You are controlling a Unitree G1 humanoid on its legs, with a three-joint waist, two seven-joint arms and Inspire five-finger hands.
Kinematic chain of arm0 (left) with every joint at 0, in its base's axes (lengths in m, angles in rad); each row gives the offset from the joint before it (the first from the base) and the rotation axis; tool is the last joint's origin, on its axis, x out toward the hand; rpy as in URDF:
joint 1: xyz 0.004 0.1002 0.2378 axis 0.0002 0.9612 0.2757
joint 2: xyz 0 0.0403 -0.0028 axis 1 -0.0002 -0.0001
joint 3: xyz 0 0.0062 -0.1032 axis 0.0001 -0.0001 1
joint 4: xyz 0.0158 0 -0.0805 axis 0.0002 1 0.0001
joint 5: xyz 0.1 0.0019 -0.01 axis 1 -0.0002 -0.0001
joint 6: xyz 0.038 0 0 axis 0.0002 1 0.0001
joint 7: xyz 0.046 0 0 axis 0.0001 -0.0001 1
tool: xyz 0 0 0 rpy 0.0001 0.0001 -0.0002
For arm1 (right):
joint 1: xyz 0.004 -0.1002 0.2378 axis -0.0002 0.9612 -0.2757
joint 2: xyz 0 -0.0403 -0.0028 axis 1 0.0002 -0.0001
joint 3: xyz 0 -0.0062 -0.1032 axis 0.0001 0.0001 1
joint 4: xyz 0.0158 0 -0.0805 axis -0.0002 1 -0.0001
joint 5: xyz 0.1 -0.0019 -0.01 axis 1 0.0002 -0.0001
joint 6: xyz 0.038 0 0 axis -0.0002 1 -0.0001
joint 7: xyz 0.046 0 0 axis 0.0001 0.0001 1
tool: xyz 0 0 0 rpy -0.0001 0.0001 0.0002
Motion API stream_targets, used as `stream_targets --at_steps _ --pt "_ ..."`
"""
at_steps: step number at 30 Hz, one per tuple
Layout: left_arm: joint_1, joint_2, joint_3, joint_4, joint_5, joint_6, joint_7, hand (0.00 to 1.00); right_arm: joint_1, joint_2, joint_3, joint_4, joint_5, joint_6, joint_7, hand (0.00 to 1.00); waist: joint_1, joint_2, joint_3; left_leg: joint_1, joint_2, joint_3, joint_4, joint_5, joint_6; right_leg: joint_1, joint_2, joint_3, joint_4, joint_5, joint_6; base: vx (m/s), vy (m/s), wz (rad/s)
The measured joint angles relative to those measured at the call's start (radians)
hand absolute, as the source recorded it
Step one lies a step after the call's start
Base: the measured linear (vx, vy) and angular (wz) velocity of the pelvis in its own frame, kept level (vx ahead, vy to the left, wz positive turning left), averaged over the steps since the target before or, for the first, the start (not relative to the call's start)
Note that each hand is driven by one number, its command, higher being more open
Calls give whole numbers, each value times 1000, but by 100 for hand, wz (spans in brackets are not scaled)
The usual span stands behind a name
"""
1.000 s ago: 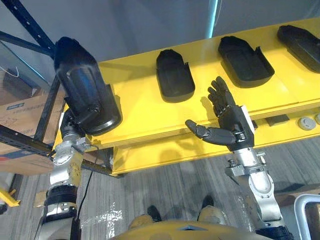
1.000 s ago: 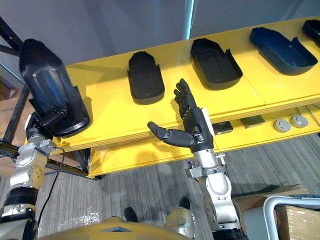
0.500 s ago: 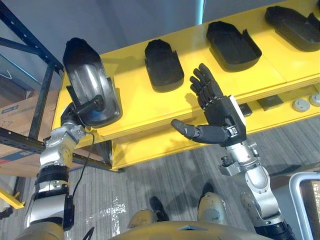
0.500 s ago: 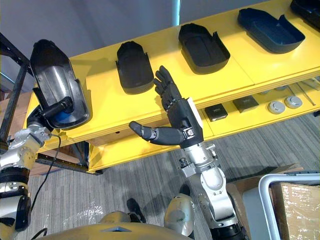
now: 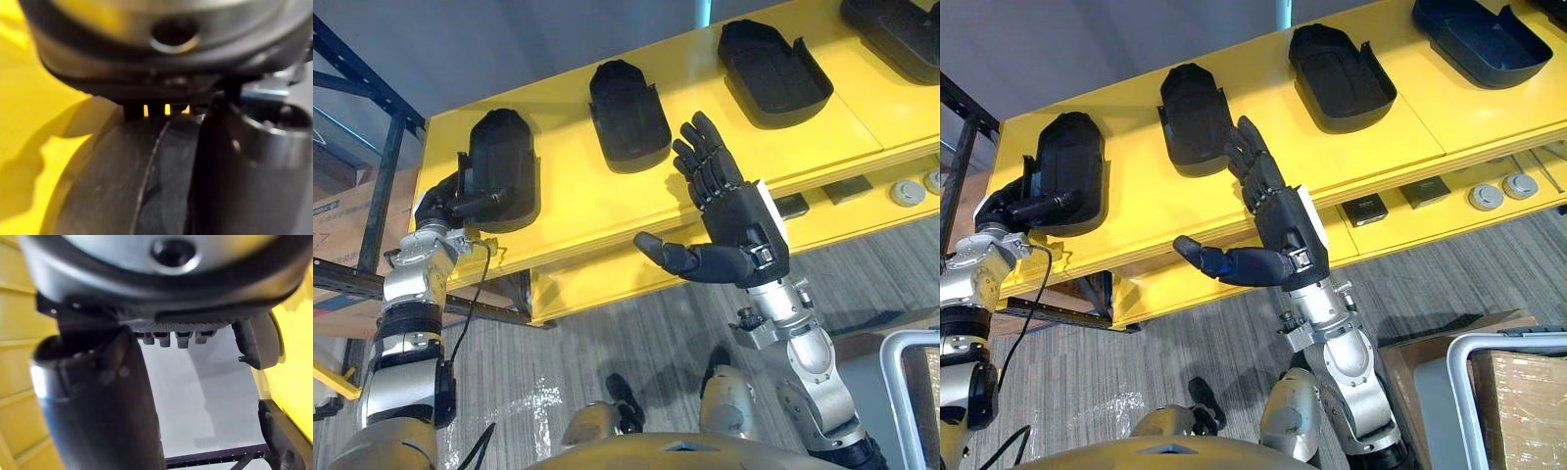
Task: Walk over and take three plastic housings, then place them on the shelf
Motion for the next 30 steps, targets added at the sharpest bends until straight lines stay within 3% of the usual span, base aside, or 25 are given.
stream_targets --at_steps 12,18,23,30 --pt "-32 36 -29 21 9 -21 16 100 3 34 24 28 -1 -6 -15 100 -17 -30 20 3 0 -14 6 0 1 19 5 -9 -16 5 5 -17 -8 2" --pt "-33 116 -105 15 10 -20 -74 100 8 42 -4 93 -1 -23 26 100 -18 -32 17 43 -1 -18 -13 1 1 78 24 -23 -62 19 12 0 0 0" --pt "-32 120 -140 -39 -21 -40 -93 100 6 43 -5 133 -1 -52 57 100 11 -33 12 74 1 -24 -28 2 0 119 37 -35 -93 28 11 37 -3 4" --pt "-27 147 -153 -305 -115 -87 -123 100 -35 34 15 220 -63 -53 41 100 52 -35 -65 91 -2 -73 -47 4 0 189 43 -94 -149 35 20 44 0 19"
